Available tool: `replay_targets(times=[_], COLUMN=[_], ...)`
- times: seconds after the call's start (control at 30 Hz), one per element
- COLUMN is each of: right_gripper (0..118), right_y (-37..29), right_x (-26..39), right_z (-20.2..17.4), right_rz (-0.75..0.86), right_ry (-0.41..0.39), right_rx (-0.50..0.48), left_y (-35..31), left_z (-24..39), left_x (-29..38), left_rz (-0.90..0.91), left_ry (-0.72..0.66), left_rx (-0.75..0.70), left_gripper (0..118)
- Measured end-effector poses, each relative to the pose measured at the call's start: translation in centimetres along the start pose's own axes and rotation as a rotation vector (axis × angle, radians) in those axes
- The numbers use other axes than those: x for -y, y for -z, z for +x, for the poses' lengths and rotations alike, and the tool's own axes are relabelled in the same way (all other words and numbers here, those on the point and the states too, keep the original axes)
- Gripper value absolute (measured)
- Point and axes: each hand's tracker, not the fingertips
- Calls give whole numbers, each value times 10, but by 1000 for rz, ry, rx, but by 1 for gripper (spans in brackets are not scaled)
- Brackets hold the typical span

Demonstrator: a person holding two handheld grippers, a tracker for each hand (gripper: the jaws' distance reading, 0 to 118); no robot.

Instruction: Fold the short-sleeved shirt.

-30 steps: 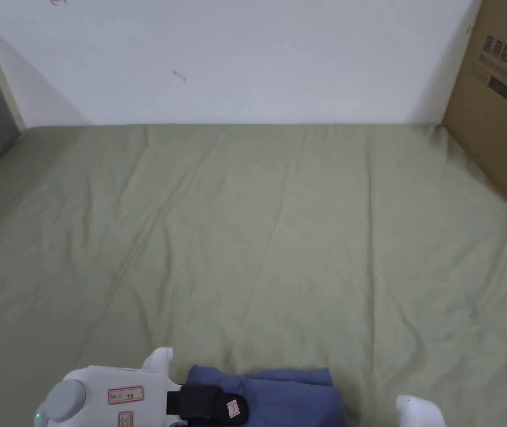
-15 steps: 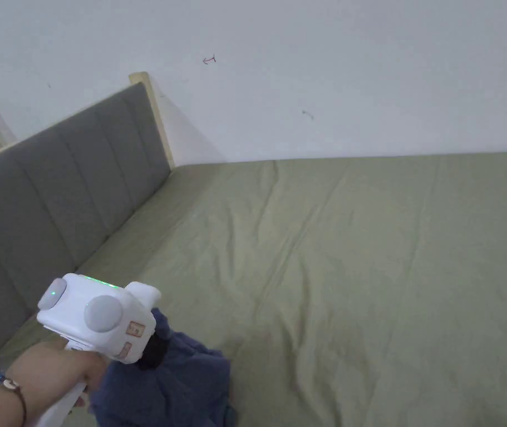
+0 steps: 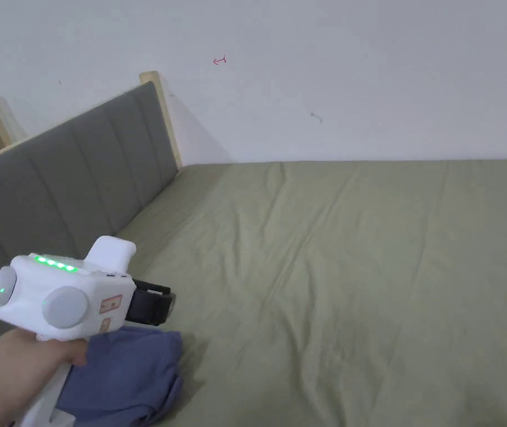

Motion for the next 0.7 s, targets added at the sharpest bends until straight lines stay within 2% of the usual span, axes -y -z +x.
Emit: replay_targets(times=[0.07,0.13,0.17,0.2,0.27,0.37,0.43,0.57,0.7], right_gripper=[1,1,1,1,1,1,1,1,1], right_y=[-13,-29,-37,-45,-60,-82,-98,-130,-144], right_x=[-4,-7,-7,-8,-9,-12,-13,-6,0], right_z=[-2,-4,-5,-7,-8,-9,-12,-15,-21], right_rz=[70,152,194,239,302,358,428,689,867], right_ry=[-15,-41,-55,-68,-81,-67,-74,-162,-161], right_rx=[-14,-15,-14,-10,4,-24,-34,51,190], left_y=[-28,-65,-84,-101,-121,-141,-156,-184,-198], left_z=[33,75,96,119,157,205,234,274,290], left_x=[7,21,28,35,42,51,54,50,46], left_rz=[74,246,339,401,416,463,531,690,782], left_ry=[-34,-48,-57,-96,-138,-140,-109,-131,-190], left_rx=[62,79,125,170,247,330,252,188,62], left_gripper=[113,110,92,68,1,1,1,1,1])
